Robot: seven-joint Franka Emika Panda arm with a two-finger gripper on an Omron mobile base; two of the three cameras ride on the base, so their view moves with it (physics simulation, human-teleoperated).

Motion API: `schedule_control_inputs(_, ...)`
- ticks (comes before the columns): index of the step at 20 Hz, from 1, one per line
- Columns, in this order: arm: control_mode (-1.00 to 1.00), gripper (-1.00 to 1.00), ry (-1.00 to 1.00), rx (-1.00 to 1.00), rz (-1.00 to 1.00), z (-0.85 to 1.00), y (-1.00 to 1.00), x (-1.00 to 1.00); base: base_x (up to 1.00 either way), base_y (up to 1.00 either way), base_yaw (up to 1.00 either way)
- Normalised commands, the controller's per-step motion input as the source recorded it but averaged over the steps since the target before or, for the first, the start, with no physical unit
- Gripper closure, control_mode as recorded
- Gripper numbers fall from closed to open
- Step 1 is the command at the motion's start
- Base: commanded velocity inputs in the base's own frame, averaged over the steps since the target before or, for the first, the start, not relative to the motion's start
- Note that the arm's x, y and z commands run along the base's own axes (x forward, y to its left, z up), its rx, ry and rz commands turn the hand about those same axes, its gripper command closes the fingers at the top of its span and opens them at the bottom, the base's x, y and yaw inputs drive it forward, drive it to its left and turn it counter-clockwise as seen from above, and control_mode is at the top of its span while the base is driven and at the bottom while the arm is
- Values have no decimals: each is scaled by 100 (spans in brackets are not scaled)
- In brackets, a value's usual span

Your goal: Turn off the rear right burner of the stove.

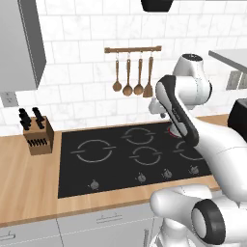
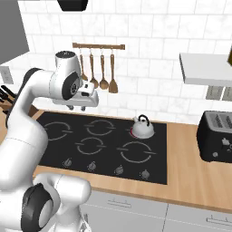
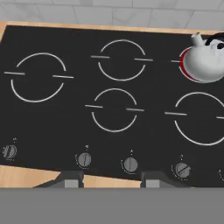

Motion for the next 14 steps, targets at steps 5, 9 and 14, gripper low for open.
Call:
schedule_control_inputs(5,-100,-100,0,-2,-5,-9,-33,-21,0,0,0)
schedule_control_inputs(9,-100,-100,0,1,-19,-23,-84,-44,0,0,0)
schedule_control_inputs(14,-100,-100,4,2,-29,-41,-100,-43,0,0,0)
